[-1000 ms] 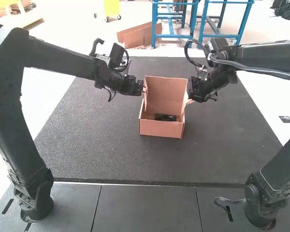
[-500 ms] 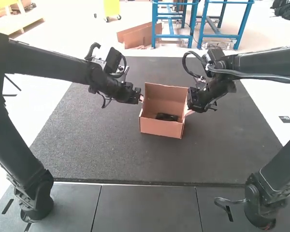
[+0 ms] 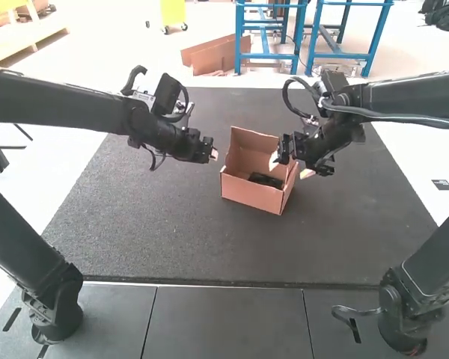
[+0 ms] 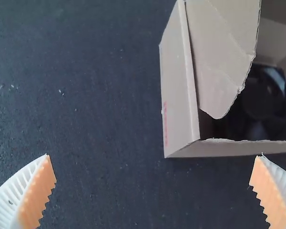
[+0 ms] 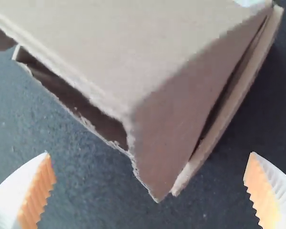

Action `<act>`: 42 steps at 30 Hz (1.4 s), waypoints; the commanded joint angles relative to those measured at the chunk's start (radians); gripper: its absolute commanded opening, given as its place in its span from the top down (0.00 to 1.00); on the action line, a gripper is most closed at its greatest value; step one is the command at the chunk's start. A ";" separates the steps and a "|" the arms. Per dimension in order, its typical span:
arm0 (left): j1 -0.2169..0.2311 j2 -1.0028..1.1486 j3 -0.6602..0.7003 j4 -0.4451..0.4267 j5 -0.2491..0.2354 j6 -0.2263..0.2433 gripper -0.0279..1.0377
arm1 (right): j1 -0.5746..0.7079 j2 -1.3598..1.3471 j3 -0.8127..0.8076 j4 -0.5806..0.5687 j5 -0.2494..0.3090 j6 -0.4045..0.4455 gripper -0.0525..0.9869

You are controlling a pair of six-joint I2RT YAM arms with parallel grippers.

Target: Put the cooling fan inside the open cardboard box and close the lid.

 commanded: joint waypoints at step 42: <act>-0.132 0.364 0.477 -0.067 -0.088 0.062 0.06 | -0.266 -0.302 -0.062 0.144 0.264 -0.130 0.07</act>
